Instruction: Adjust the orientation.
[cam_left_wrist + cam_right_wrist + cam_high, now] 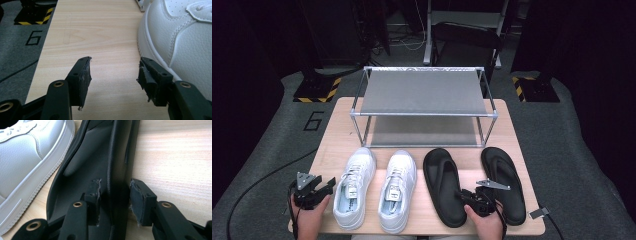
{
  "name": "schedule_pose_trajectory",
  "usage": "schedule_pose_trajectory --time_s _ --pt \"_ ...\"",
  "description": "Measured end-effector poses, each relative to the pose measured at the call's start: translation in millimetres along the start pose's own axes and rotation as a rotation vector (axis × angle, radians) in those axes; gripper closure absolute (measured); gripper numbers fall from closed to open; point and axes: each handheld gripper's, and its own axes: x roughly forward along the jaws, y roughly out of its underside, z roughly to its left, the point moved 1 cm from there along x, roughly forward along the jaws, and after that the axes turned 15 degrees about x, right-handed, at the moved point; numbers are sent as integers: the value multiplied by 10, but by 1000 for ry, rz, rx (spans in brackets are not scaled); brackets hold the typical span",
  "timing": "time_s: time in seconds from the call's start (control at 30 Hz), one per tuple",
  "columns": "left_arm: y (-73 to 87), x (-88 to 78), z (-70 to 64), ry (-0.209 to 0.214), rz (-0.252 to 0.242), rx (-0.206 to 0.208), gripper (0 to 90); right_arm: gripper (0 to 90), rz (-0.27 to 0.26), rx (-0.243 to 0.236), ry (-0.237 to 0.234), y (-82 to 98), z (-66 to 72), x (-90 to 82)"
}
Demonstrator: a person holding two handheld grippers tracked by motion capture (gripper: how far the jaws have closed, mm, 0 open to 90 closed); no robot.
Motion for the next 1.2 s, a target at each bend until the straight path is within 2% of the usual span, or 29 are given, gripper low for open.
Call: schedule_pose_trajectory --time_s 0.07,0.13,0.23,0.27,0.37,0.43,0.57,0.7,0.73,0.77,0.8,0.83,0.93,1.0,1.07,1.2 --pt "2 13 -6 -8 -15 -3 429 600 5 11 0 1 -4 -2" --pt "-2 0 -3 0 -2 -1 429 566 3 17 6 2 -11 0" --pt "1 4 -5 -7 -14 -7 429 587 11 22 -6 8 -12 -2" --pt "2 5 -2 -7 -13 -6 429 590 20 36 -13 6 -18 0" --pt "-2 -1 5 -3 -6 0 429 585 25 39 -33 3 -38 12" --pt "-1 10 -2 -13 -24 -8 429 585 32 62 -49 2 -59 17" --pt "-1 -8 13 -8 -7 -3 429 597 50 117 -74 -9 -98 23" --pt "-2 -11 14 -10 -10 -3 429 611 42 117 -68 -3 -84 19" --pt "-1 -10 11 -14 -14 -3 429 635 57 147 -92 -1 -94 24" --pt "1 -3 7 -20 -23 -4 429 635 57 147 -92 -1 -94 24" --pt "-3 -14 13 -10 -9 0 429 641 63 162 -103 1 -103 26" --pt "-3 -14 13 -10 -10 0 429 645 57 175 -112 11 -109 29" --pt "-2 -17 15 -12 -13 -3 429 650 46 170 -104 20 -103 26" --pt "-1 -7 10 -23 -31 -12 429 657 39 191 -114 33 -113 22" --pt "-4 -26 25 -13 -12 1 429 661 32 208 -120 43 -117 17" --pt "-4 -28 20 -13 -12 -3 430 665 17 212 -125 54 -117 15"
